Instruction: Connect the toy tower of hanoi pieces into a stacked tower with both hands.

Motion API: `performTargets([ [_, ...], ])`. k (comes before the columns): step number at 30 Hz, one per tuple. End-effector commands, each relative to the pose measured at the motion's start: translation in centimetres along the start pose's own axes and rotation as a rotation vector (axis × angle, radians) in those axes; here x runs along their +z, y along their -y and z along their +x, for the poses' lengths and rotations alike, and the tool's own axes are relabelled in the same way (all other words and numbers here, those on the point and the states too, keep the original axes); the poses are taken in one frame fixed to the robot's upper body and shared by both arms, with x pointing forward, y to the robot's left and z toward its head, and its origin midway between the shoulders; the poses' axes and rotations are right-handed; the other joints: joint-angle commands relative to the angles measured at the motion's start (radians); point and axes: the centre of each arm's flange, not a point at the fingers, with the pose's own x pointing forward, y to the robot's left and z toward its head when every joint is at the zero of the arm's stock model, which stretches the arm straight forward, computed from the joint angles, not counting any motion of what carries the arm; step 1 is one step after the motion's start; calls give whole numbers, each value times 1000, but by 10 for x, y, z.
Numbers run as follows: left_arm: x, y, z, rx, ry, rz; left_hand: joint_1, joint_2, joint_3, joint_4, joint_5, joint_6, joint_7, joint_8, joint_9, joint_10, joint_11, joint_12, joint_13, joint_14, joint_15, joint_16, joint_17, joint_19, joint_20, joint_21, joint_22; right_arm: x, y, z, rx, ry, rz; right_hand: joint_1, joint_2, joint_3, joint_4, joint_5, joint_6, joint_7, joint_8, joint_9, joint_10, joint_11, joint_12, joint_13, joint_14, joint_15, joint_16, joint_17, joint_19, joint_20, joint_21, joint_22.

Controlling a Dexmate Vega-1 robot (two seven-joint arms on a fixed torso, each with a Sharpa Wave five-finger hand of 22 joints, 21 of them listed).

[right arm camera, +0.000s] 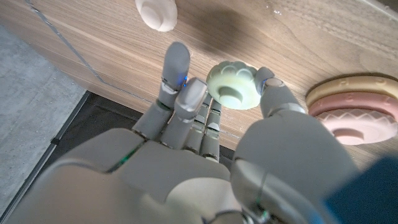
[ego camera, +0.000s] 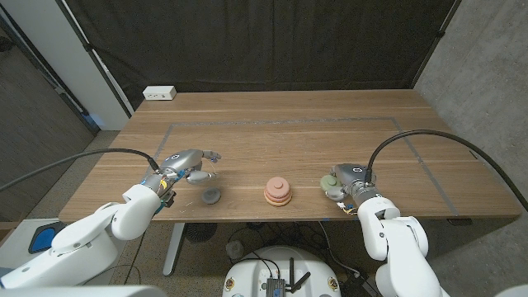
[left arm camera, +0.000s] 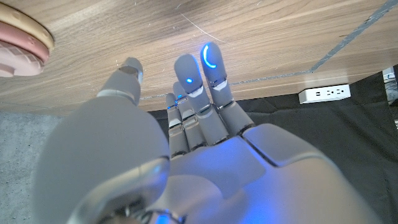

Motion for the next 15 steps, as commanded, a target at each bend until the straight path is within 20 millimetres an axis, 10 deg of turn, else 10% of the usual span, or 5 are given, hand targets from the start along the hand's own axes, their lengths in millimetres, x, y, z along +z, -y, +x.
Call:
performTargets([
  [1, -6, 2, -1, 13, -3, -15, -1, 4, 9, 2, 2, 8, 3, -2, 3, 5, -2, -3, 4, 8, -37, -3, 1, 9, -129, -2, 2, 11, 8, -2, -6, 59, -9, 60, 55, 28, 16, 6, 20, -14, 3, 1, 46, -37, 1, 32, 9, 1, 7, 2, 8, -57, -7, 0],
  [15, -6, 1, -3, 23, 2, -14, 1, 4, 12, 1, 2, 12, 4, -3, 3, 12, -3, -1, 5, 6, -37, -6, -1, 9, -129, -2, 2, 25, 20, -4, -33, 122, -29, 61, 56, 32, 17, 9, 22, -12, 2, 0, 48, -37, -2, 34, 10, 1, 12, 2, 13, -57, -8, 0],
])
